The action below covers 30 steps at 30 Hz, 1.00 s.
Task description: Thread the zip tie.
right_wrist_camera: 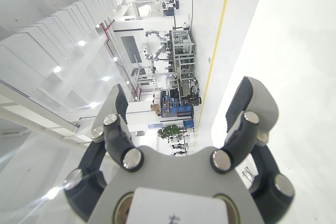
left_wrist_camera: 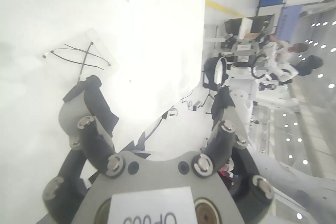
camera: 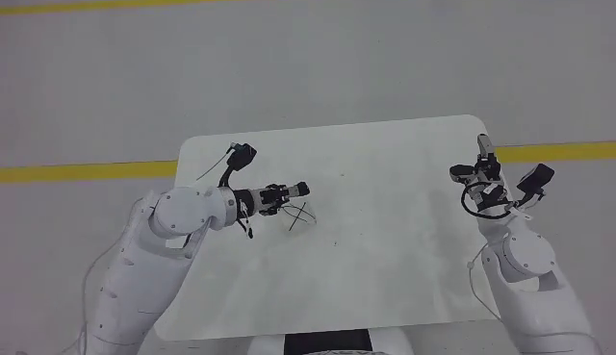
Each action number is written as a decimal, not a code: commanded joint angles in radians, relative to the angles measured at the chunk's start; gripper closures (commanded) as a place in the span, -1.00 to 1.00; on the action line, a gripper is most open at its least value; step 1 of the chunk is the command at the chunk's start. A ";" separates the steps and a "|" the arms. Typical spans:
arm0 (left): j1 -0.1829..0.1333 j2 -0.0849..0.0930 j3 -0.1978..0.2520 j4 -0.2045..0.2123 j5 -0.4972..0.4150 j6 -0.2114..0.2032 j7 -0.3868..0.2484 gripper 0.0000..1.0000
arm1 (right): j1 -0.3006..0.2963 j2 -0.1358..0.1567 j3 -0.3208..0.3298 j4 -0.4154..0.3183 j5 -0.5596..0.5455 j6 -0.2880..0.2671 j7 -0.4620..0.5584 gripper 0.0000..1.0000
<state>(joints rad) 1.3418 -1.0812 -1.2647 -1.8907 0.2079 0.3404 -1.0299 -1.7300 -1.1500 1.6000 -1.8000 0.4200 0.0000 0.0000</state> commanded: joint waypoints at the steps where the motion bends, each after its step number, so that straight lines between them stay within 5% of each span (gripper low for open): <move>1: 0.002 0.000 -0.002 -0.001 -0.008 0.000 0.003 -1.00 | 0.000 0.000 0.000 0.000 0.000 0.000 0.000 -1.00; 5: 0.002 0.000 -0.002 -0.001 -0.008 0.000 0.003 -1.00 | 0.000 0.000 0.000 0.000 0.000 0.000 0.000 -1.00; 9: -0.011 0.004 0.035 -0.015 0.069 -0.056 0.002 -1.00 | 0.000 0.000 0.000 0.000 0.000 0.000 0.000 -1.00; 18: -0.163 0.021 0.194 0.028 0.364 -0.149 -0.280 -1.00 | 0.000 0.000 0.000 0.000 0.000 0.000 0.000 -1.00; 30: -0.169 0.021 0.205 0.019 0.387 -0.170 -0.287 -1.00 | 0.000 0.000 0.000 0.000 0.000 0.000 0.000 -1.00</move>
<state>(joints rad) 1.1785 -1.0606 -1.0708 -1.8623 0.5713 0.1911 -1.3096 -1.7300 -1.1500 1.6000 -1.8000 0.4200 0.0000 0.0000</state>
